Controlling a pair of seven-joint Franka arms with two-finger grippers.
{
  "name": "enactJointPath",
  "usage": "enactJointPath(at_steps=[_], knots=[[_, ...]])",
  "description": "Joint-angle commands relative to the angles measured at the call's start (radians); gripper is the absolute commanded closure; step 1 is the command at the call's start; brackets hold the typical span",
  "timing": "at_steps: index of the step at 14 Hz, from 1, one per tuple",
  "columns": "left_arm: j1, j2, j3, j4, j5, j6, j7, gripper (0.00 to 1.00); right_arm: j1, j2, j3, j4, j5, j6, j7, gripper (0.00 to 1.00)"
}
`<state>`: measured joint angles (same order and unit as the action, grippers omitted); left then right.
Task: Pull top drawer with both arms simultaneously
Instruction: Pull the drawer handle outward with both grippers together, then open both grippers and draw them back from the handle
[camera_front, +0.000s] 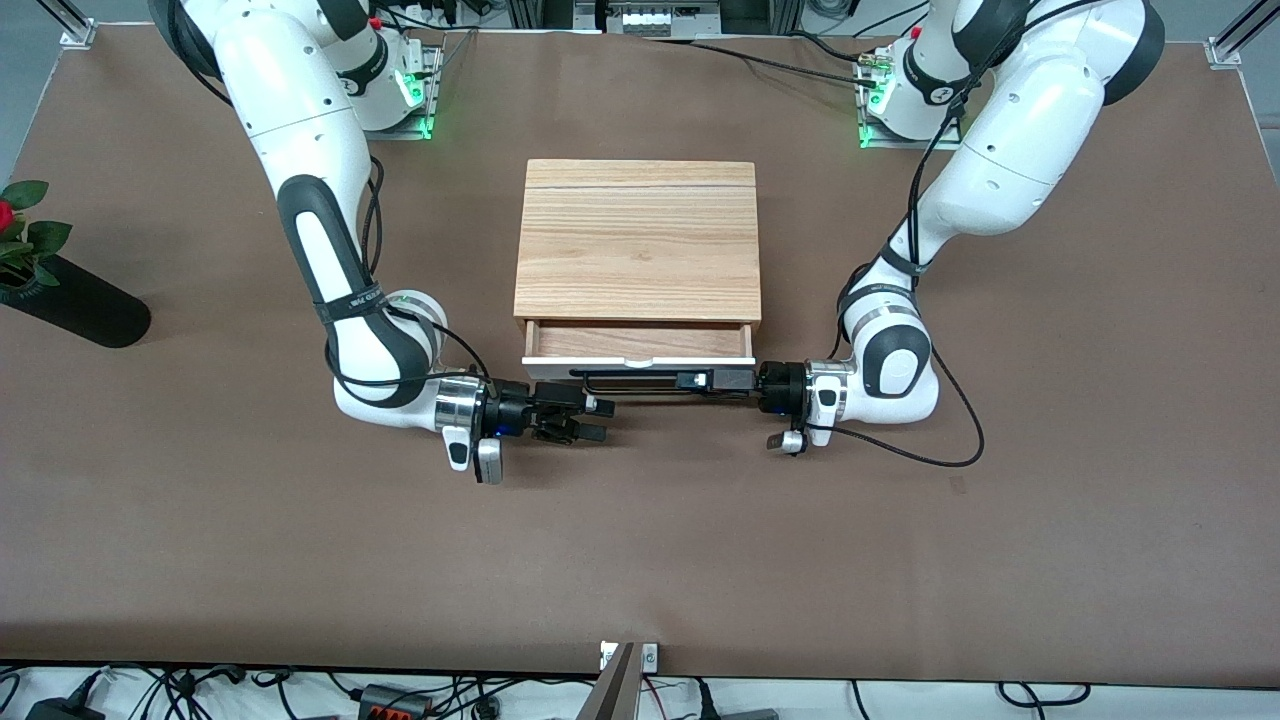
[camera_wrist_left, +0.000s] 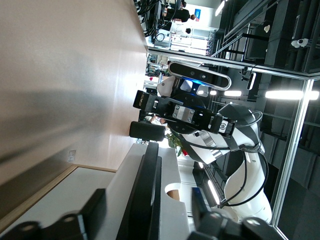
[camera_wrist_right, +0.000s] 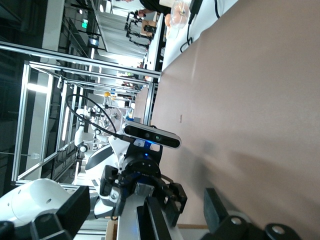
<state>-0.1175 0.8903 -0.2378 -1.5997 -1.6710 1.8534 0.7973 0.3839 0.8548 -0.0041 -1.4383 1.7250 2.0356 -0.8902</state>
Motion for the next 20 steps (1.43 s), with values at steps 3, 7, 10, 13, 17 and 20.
enactJointPath(at_steps=[3,7,10,13,17,20], knots=[[-0.004,0.001,-0.001,0.049,-0.006,-0.002,-0.015,0.00,-0.007,-0.048,-0.020,0.004,-0.169,0.001,0.133,0.00],[0.005,-0.025,0.005,0.073,0.082,-0.002,-0.088,0.00,-0.005,-0.114,-0.034,0.006,-0.416,0.003,0.356,0.00],[0.016,-0.048,0.017,0.122,0.231,-0.002,-0.192,0.00,-0.005,-0.157,-0.057,0.006,-0.640,0.000,0.419,0.00],[0.033,-0.118,0.035,0.162,0.471,-0.008,-0.335,0.00,-0.005,-0.207,-0.057,0.003,-0.935,-0.011,0.497,0.00],[0.077,-0.191,0.034,0.164,0.693,-0.051,-0.362,0.00,-0.008,-0.301,-0.077,0.006,-1.350,-0.148,0.543,0.00],[0.090,-0.256,0.037,0.159,0.830,-0.054,-0.363,0.00,-0.004,-0.388,-0.108,0.006,-1.568,-0.317,0.563,0.00]])
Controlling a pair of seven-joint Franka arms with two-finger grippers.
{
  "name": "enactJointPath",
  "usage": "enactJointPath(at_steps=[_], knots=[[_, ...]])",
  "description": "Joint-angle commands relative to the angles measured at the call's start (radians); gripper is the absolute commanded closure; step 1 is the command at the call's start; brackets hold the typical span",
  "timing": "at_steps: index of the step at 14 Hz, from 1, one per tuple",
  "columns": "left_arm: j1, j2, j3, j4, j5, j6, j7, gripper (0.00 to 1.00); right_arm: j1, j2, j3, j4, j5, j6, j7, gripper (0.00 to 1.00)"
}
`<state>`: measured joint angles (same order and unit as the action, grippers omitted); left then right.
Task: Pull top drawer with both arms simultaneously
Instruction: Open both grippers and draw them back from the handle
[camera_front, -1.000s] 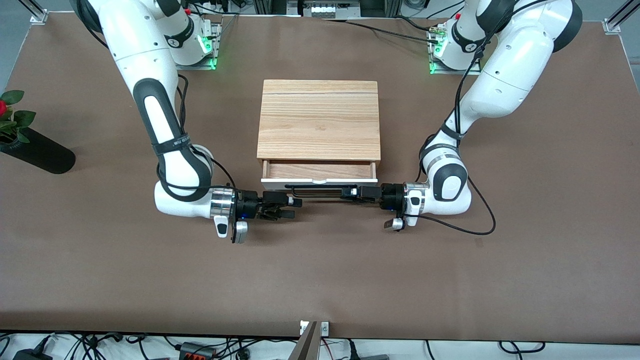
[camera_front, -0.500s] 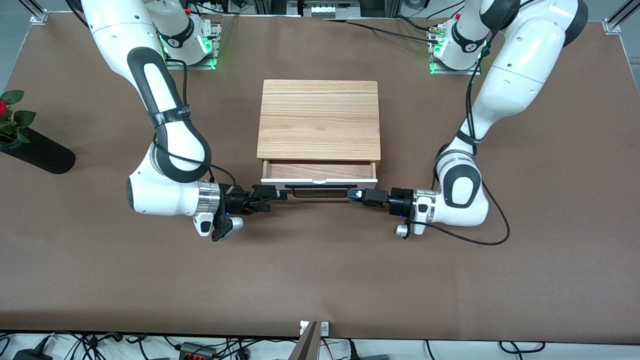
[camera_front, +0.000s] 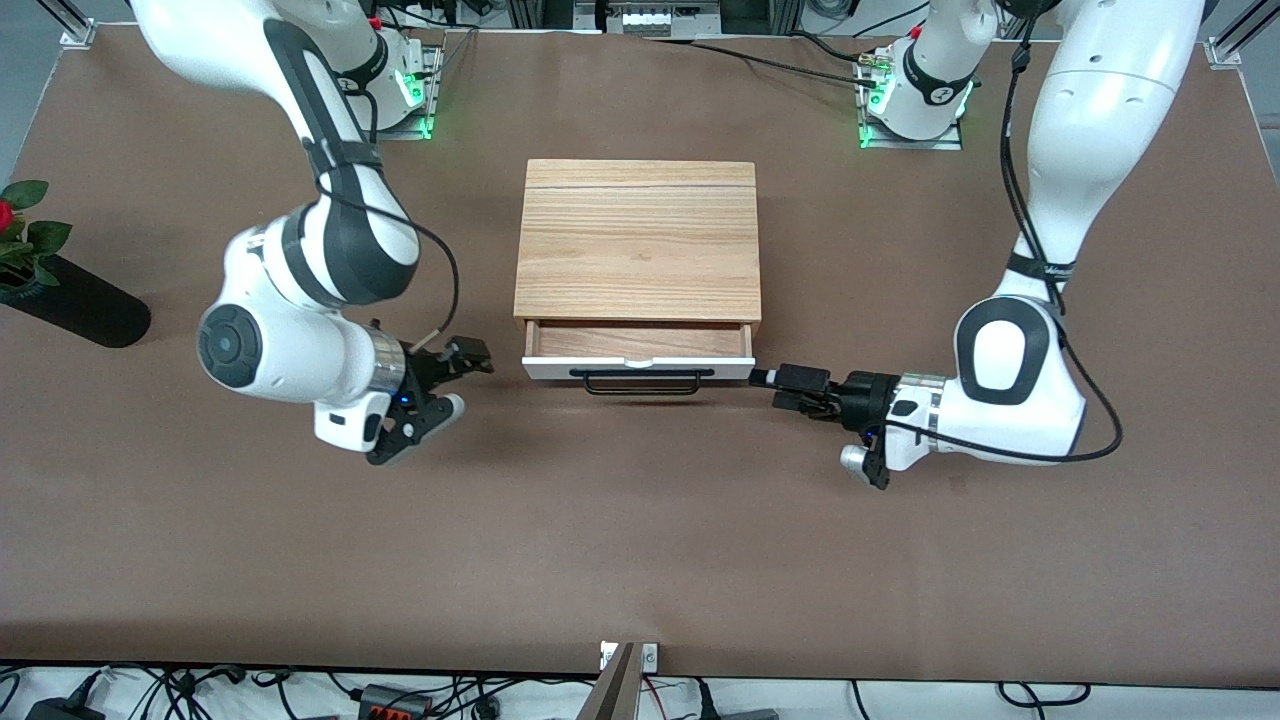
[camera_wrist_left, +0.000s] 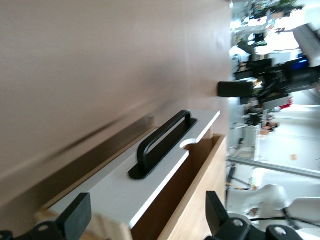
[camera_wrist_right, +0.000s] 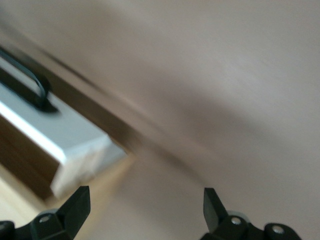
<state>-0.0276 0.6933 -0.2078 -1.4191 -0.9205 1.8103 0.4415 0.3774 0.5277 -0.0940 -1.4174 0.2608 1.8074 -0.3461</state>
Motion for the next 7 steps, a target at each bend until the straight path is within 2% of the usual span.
enactJointPath(at_steps=[1,4,7], knots=[[0.008,-0.079,0.007,-0.024,0.145,-0.028,-0.007,0.00,-0.002,-0.089,-0.029,-0.014,-0.147,-0.159,0.019,0.00],[0.058,-0.155,0.008,-0.023,0.282,-0.159,-0.041,0.00,0.003,-0.159,-0.114,0.049,-0.198,-0.371,0.012,0.00],[0.060,-0.262,0.008,-0.020,0.474,-0.264,-0.124,0.00,-0.008,-0.160,-0.133,0.234,-0.306,-0.540,0.004,0.00]])
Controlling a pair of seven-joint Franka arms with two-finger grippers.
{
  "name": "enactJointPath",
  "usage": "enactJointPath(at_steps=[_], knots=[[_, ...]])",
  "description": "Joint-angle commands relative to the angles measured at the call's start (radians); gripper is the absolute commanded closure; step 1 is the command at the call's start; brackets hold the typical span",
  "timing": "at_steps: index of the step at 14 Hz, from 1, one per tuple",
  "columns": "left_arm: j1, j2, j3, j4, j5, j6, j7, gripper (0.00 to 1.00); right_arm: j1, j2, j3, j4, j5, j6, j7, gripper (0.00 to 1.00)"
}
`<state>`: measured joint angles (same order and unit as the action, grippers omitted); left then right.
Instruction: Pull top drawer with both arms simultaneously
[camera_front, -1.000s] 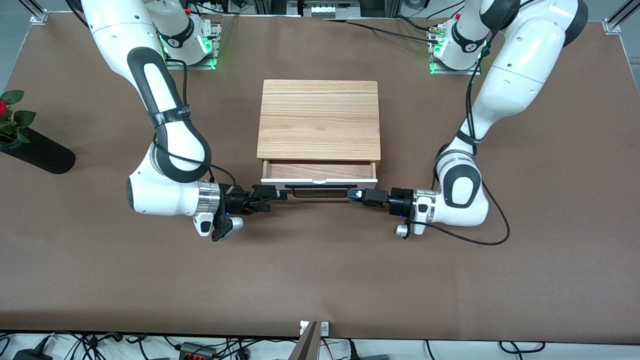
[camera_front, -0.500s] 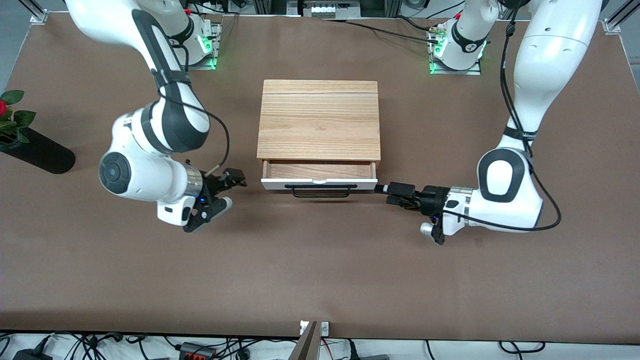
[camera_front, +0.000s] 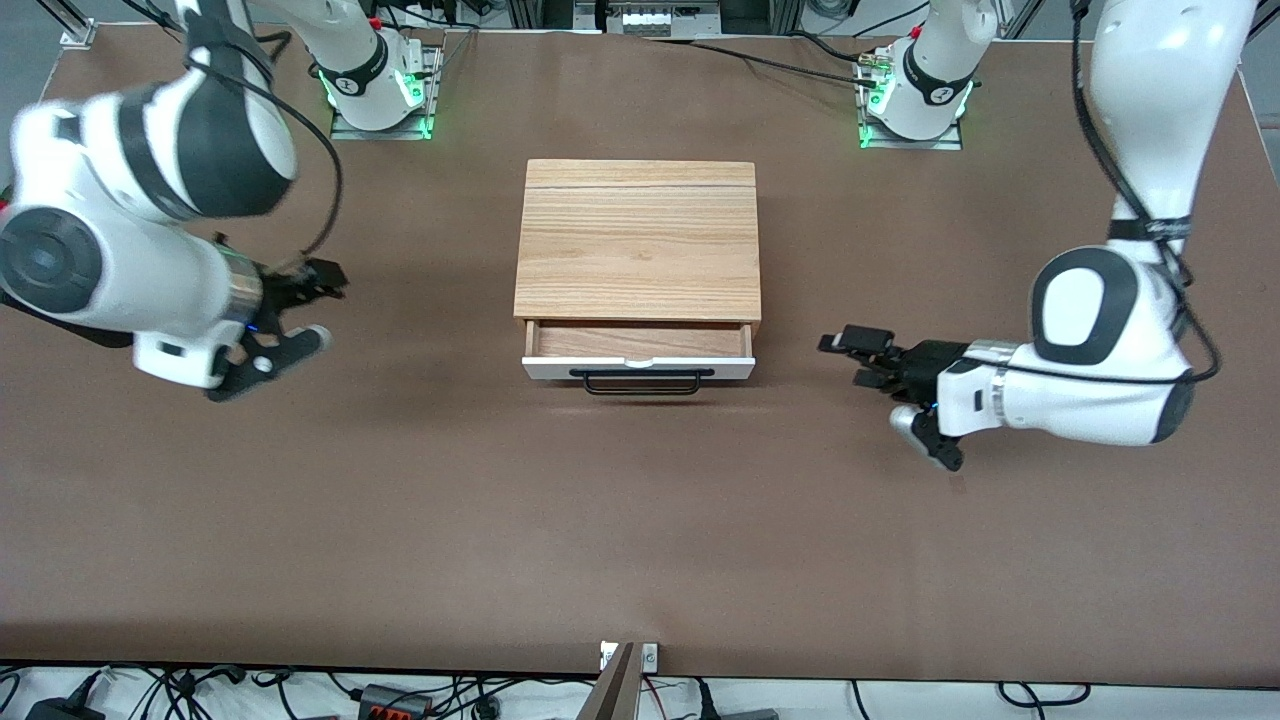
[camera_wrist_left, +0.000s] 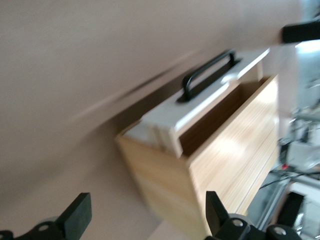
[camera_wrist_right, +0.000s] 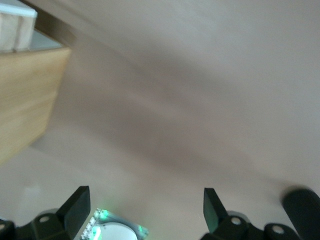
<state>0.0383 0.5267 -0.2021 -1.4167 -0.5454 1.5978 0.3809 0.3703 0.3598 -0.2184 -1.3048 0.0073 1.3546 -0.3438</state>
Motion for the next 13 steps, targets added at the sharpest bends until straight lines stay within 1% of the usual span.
enactJointPath(at_steps=[1,3,5,6,7,8,9,10,11,12,13], knots=[[-0.006,-0.125,0.003,-0.022,0.146,-0.086,-0.103,0.00,-0.002,0.008,-0.027,0.148,-0.061,-0.104,0.003,0.00],[-0.006,-0.184,0.004,-0.022,0.179,-0.133,-0.161,0.00,-0.010,0.014,-0.080,0.174,-0.066,-0.082,0.011,0.00],[-0.003,-0.226,0.003,-0.016,0.275,-0.163,-0.188,0.00,-0.005,0.014,-0.087,0.193,-0.081,-0.074,0.005,0.00],[0.000,-0.250,0.004,-0.015,0.306,-0.171,-0.191,0.00,-0.008,0.007,-0.078,0.182,-0.104,-0.058,0.002,0.00],[0.002,-0.258,0.006,-0.004,0.321,-0.176,-0.203,0.00,-0.014,-0.004,-0.075,0.165,-0.098,-0.049,0.008,0.00],[0.002,-0.260,0.004,0.001,0.335,-0.188,-0.218,0.00,-0.039,-0.022,-0.050,0.153,-0.095,-0.048,0.018,0.00],[0.002,-0.261,0.004,0.027,0.358,-0.214,-0.241,0.00,-0.095,-0.047,0.006,0.130,-0.084,-0.048,0.023,0.00],[0.002,-0.263,0.004,0.065,0.381,-0.260,-0.287,0.00,-0.161,-0.086,0.063,0.072,-0.073,-0.046,0.032,0.00],[0.003,-0.267,0.006,0.093,0.393,-0.316,-0.347,0.00,-0.210,-0.138,0.104,-0.003,-0.061,-0.023,0.075,0.00],[0.024,-0.269,0.009,0.108,0.394,-0.356,-0.385,0.00,-0.247,-0.188,0.134,-0.081,-0.056,0.013,0.130,0.00],[0.052,-0.269,0.009,0.111,0.398,-0.372,-0.404,0.00,-0.292,-0.240,0.170,-0.164,-0.031,0.070,0.181,0.00]])
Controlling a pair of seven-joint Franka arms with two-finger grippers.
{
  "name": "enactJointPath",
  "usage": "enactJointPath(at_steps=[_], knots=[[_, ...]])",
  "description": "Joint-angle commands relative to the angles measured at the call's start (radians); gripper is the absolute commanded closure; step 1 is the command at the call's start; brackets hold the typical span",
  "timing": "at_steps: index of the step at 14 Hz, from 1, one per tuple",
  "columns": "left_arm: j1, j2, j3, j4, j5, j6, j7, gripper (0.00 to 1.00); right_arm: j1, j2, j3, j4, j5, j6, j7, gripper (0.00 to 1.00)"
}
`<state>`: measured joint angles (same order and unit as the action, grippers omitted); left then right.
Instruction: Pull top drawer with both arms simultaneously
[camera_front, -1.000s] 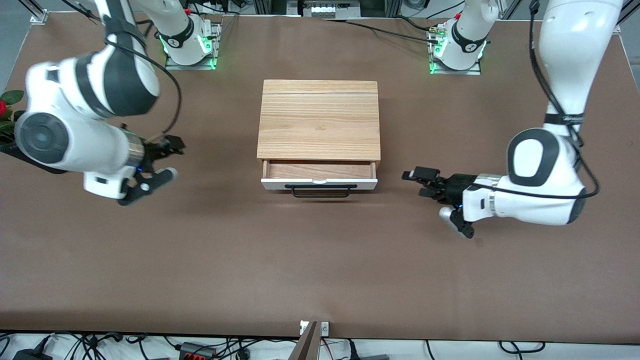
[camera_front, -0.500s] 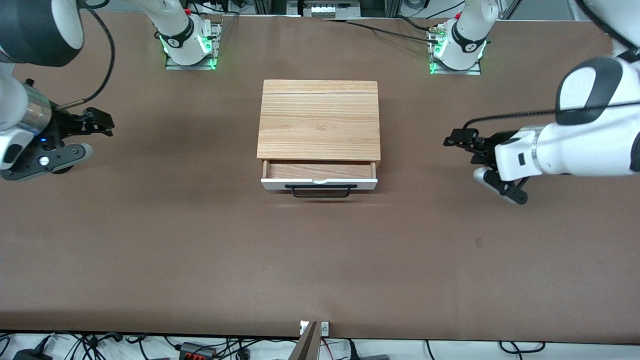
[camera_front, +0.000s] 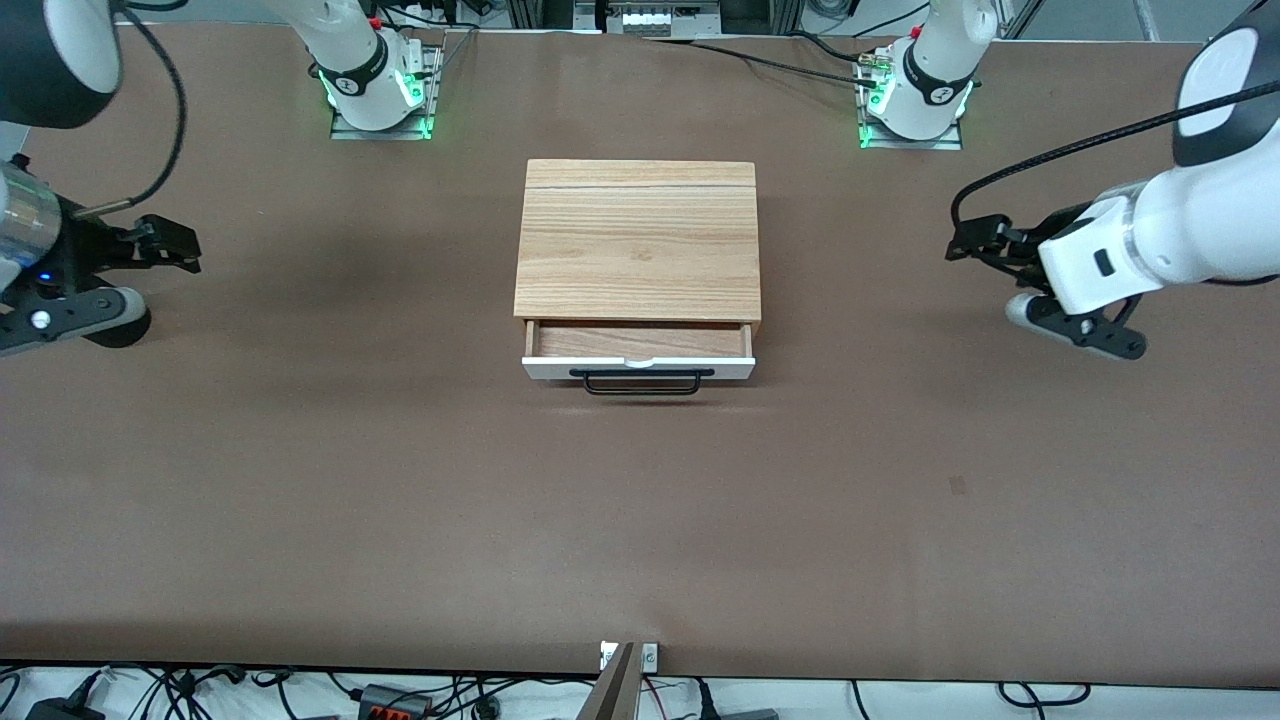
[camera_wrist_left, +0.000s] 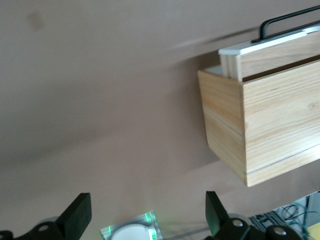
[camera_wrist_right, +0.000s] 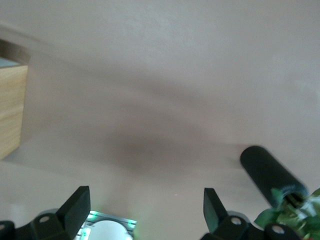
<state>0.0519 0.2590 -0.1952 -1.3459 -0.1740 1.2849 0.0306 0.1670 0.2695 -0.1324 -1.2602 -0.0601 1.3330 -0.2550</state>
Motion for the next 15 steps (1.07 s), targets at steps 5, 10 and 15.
enactJointPath(at_steps=[5,10,15], knots=[[0.033,-0.033,-0.021,0.025,0.107,-0.053,-0.177,0.00,-0.191,-0.364,0.158,-0.539,0.065,0.394,0.125,0.00],[0.022,-0.056,-0.055,-0.021,0.106,-0.036,-0.322,0.00,-0.193,-0.354,0.154,-0.525,0.054,0.391,0.123,0.00],[0.025,-0.222,-0.076,-0.267,0.107,0.103,-0.322,0.00,-0.187,-0.331,0.154,-0.484,0.056,0.347,0.295,0.00]])
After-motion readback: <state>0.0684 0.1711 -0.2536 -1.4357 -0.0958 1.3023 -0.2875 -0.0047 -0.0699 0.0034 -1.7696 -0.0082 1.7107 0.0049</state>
